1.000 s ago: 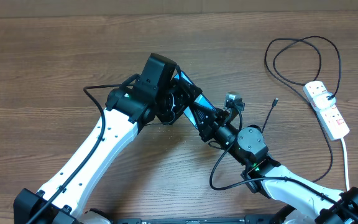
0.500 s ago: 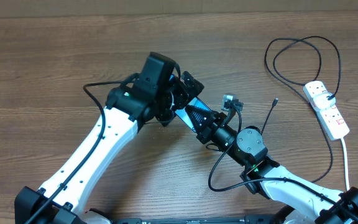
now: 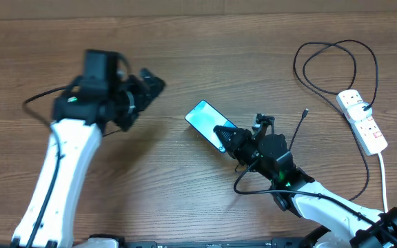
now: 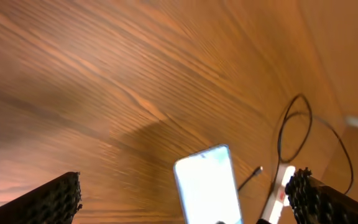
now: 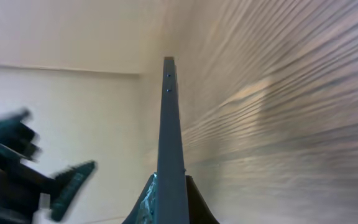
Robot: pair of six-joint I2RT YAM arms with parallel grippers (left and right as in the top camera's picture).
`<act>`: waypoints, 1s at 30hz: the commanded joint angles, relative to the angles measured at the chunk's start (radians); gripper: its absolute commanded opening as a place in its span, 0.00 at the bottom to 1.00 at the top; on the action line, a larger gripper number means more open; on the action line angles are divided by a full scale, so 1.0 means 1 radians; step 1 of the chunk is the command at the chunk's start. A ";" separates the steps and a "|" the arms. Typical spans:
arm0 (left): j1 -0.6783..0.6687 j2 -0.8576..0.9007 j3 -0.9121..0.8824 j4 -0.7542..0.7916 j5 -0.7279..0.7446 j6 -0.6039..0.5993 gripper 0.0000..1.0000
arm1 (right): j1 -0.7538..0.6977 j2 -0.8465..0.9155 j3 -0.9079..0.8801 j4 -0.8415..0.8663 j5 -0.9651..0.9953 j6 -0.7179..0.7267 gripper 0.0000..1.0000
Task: Plug charger to phone and switch on socket
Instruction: 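Open the left gripper and pull it back from the phone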
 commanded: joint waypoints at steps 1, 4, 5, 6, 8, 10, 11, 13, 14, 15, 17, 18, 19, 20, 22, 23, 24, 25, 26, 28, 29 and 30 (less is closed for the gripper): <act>0.050 -0.076 0.019 -0.048 0.003 0.082 1.00 | 0.012 -0.014 0.022 0.091 -0.099 0.253 0.04; 0.070 -0.105 0.019 -0.101 -0.003 0.082 1.00 | 0.025 -0.014 0.022 0.154 -0.102 0.461 0.04; 0.070 -0.110 0.019 -0.117 -0.002 0.082 1.00 | 0.029 -0.014 0.022 0.165 -0.102 0.526 0.04; 0.070 -0.111 0.019 -0.130 -0.002 0.082 1.00 | 0.031 -0.014 0.022 0.171 -0.102 0.570 0.04; 0.070 -0.110 0.019 -0.153 0.005 0.081 1.00 | 0.034 -0.014 0.022 0.172 -0.102 0.645 0.04; 0.070 -0.110 0.019 -0.175 0.018 0.080 1.00 | 0.034 -0.014 0.022 0.173 -0.103 0.703 0.04; 0.070 -0.110 0.019 -0.180 0.034 0.080 1.00 | 0.035 -0.014 0.022 0.173 -0.106 0.735 0.04; 0.070 -0.109 0.019 -0.182 0.071 0.080 1.00 | 0.035 -0.014 0.022 0.173 -0.116 0.785 0.04; 0.068 -0.109 0.019 -0.182 0.093 0.080 1.00 | 0.035 -0.014 0.022 0.173 -0.122 0.801 0.04; 0.066 -0.108 0.019 -0.182 0.107 0.080 1.00 | 0.035 -0.014 0.022 0.174 -0.126 0.803 0.04; 0.060 -0.109 0.019 -0.182 0.132 0.074 1.00 | 0.035 -0.014 0.022 0.173 -0.132 0.803 0.04; 0.059 -0.108 0.019 -0.181 0.141 0.064 1.00 | 0.035 -0.014 0.022 0.174 -0.137 0.804 0.04; 0.056 -0.108 0.019 -0.182 0.150 0.041 1.00 | 0.035 -0.014 0.022 0.174 -0.140 0.804 0.04; 0.054 -0.108 0.019 -0.185 0.164 0.027 1.00 | 0.035 -0.014 0.022 0.174 -0.145 0.804 0.04; 0.047 -0.108 0.019 -0.194 0.182 0.029 1.00 | 0.035 -0.014 0.022 0.174 -0.151 0.804 0.04; 0.044 -0.108 0.019 -0.205 0.185 0.029 1.00 | 0.035 -0.014 0.022 0.175 -0.158 0.804 0.04; 0.040 -0.108 0.019 -0.219 0.184 0.028 1.00 | 0.035 -0.014 0.022 0.177 -0.163 0.804 0.04; 0.037 -0.108 0.019 -0.232 0.184 0.028 1.00 | 0.035 -0.014 0.022 0.177 -0.170 0.804 0.04; 0.034 -0.108 0.019 -0.243 0.184 0.028 1.00 | 0.035 -0.014 0.022 0.177 -0.174 0.804 0.04; 0.031 -0.108 0.019 -0.255 0.184 0.028 1.00 | 0.035 -0.014 0.022 0.177 -0.176 0.804 0.04; 0.031 -0.108 0.018 -0.256 0.185 0.028 1.00 | 0.035 -0.014 0.022 0.177 -0.176 0.807 0.04; 0.031 -0.108 0.018 -0.256 0.184 0.027 1.00 | 0.035 -0.014 0.022 0.177 -0.176 0.814 0.04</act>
